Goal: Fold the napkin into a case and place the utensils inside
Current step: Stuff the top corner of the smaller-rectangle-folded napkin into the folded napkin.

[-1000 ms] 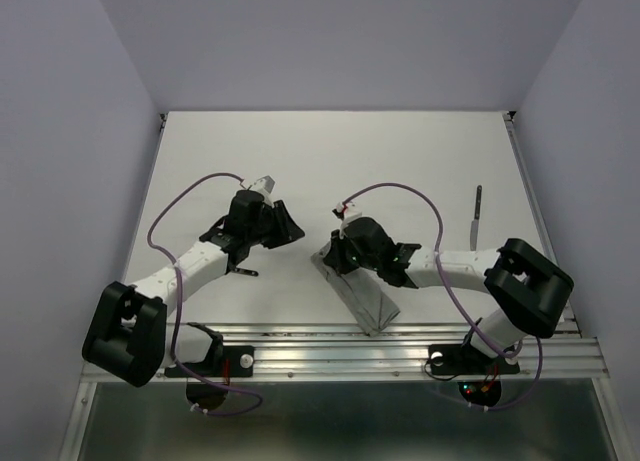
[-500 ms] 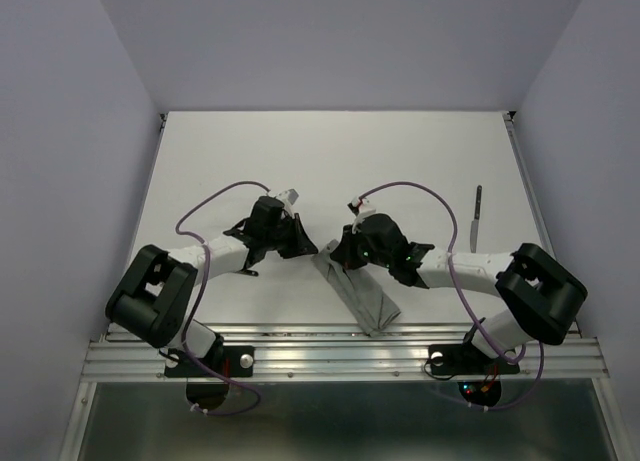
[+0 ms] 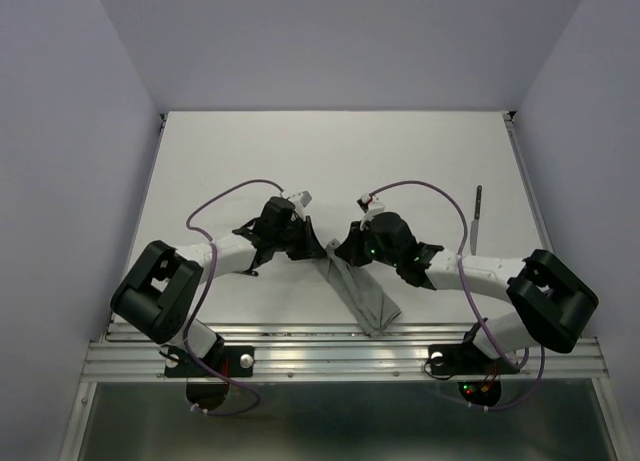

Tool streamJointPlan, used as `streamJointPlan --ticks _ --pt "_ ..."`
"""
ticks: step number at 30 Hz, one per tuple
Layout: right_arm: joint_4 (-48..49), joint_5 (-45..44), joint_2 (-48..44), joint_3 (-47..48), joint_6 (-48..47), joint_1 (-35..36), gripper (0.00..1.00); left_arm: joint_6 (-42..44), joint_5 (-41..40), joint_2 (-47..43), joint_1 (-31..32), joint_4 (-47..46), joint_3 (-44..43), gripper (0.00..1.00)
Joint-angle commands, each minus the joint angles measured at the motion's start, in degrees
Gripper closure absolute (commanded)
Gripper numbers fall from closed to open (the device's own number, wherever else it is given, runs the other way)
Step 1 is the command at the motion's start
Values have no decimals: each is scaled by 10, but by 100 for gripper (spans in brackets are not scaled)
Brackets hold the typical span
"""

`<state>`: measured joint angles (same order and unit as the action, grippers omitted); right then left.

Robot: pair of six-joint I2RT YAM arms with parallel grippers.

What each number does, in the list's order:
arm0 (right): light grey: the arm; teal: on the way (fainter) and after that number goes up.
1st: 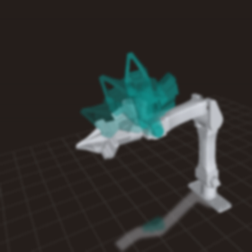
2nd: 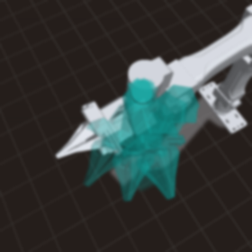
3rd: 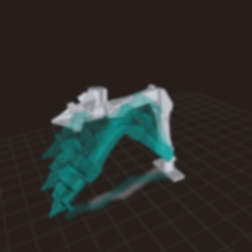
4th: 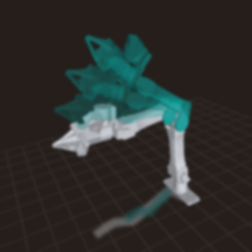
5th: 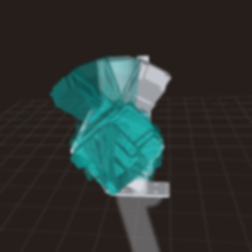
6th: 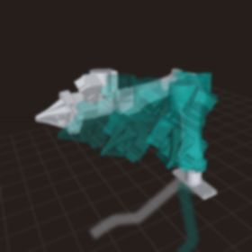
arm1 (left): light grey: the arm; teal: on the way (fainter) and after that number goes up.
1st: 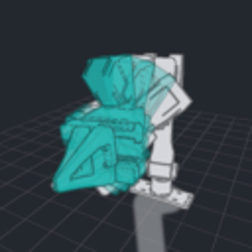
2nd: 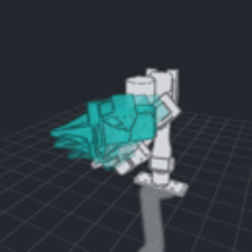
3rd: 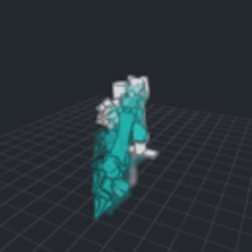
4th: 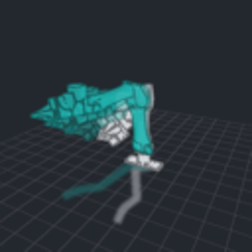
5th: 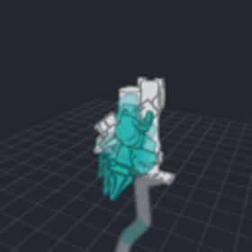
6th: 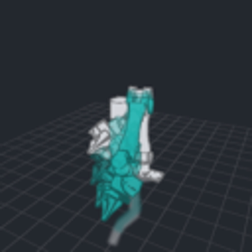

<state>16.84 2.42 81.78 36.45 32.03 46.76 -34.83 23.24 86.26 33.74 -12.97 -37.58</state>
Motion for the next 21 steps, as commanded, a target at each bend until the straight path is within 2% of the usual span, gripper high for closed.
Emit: streamJointPlan --ticks 1,12,19,21 --pt "25 -3 -15 -13 14 -11 99 41 -19 -19 21 19 -41 91" --pt "26 -1 -26 -23 19 -22 99 76 -89 26 72 82 -93 71" --pt "26 0 -31 -26 20 -27 99 86 -115 47 91 101 -104 71" --pt "26 1 -31 -27 20 -27 99 87 -121 48 95 107 -109 68"
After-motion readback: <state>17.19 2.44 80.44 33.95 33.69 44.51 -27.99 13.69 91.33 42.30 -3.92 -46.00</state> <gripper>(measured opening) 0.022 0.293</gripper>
